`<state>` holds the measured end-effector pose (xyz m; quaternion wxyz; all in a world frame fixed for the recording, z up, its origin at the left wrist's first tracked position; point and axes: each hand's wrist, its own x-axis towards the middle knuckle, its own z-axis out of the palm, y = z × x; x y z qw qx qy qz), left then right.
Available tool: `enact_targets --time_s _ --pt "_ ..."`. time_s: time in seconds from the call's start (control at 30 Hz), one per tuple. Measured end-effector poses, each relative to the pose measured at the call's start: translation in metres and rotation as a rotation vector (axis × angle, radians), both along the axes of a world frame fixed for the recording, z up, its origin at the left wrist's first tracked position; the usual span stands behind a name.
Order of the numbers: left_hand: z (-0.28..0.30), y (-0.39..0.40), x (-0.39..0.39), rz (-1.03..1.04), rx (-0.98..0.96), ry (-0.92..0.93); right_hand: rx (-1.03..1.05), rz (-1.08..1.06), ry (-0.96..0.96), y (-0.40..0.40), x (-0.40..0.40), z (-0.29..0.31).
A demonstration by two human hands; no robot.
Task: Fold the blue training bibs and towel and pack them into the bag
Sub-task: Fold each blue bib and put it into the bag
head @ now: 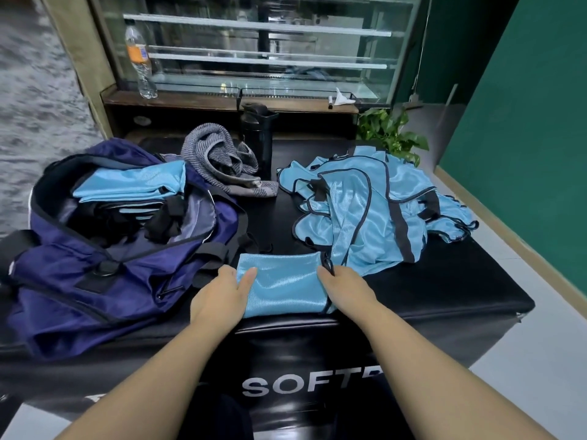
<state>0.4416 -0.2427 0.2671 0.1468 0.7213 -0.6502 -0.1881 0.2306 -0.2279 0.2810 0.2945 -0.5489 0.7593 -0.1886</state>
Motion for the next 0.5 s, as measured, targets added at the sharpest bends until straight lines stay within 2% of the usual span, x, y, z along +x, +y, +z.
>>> enact_targets --time_s 0.1,0.2,0.3,0.4,0.5 --pt "0.001 -0.009 -0.005 0.07 0.082 -0.019 0.046 -0.016 -0.003 -0.003 0.0 0.0" --pt "0.004 -0.014 -0.006 0.054 0.137 0.002 0.069 -0.029 0.021 -0.002 0.003 0.003" --pt "0.008 -0.011 -0.003 0.064 0.193 0.19 0.104 -0.032 0.05 0.004 0.009 0.011" --pt "0.014 -0.005 0.003 0.105 0.213 0.423 0.164 -0.014 -0.01 0.014 0.017 0.015" --pt "0.026 0.006 0.011 0.059 0.243 0.472 0.196 -0.001 -0.103 0.026 0.021 0.017"
